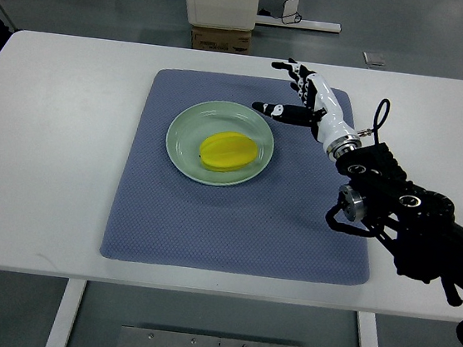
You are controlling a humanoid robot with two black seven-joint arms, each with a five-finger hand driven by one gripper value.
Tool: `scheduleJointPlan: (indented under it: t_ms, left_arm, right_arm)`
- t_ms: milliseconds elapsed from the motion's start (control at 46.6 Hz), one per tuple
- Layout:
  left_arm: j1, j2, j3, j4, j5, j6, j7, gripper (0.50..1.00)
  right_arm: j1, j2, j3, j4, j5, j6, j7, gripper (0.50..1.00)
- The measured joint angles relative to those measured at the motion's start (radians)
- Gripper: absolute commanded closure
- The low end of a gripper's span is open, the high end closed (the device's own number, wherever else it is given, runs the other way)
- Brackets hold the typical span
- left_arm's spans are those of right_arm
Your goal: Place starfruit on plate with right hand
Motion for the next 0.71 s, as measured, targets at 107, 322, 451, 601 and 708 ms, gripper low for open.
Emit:
scheduleJointPlan:
  t_ms: [107,322,451,601,708]
  left_arm:
    - [0.000,0.000,0.000,0.000,0.000,0.000,0.000,0.500]
    - [0.000,0.000,0.000,0.000,0.000,0.000,0.000,0.500]
    - [0.000,0.000,0.000,0.000,0.000,0.000,0.000,0.500]
    - [-0.001,0.000,0.000,0.000,0.000,0.000,0.000,0.500]
    - [0.000,0.000,0.000,0.000,0.000,0.000,0.000,0.500]
  right_arm:
    - [-0.022,-0.031,0.045,0.000,0.091,0.022,-0.001,0.500]
    - [-0.070,-0.078,0.146,-0.009,0.264,0.095,-0.025,0.500]
    - [-0.100,-0.089,0.214,-0.011,0.289,0.130,-0.038,0.500]
    - [-0.146,-0.090,0.285,-0.011,0.293,0.169,-0.039,0.500]
    - [-0.163,-0.089,0.293,-0.016,0.293,0.173,-0.039,0.500]
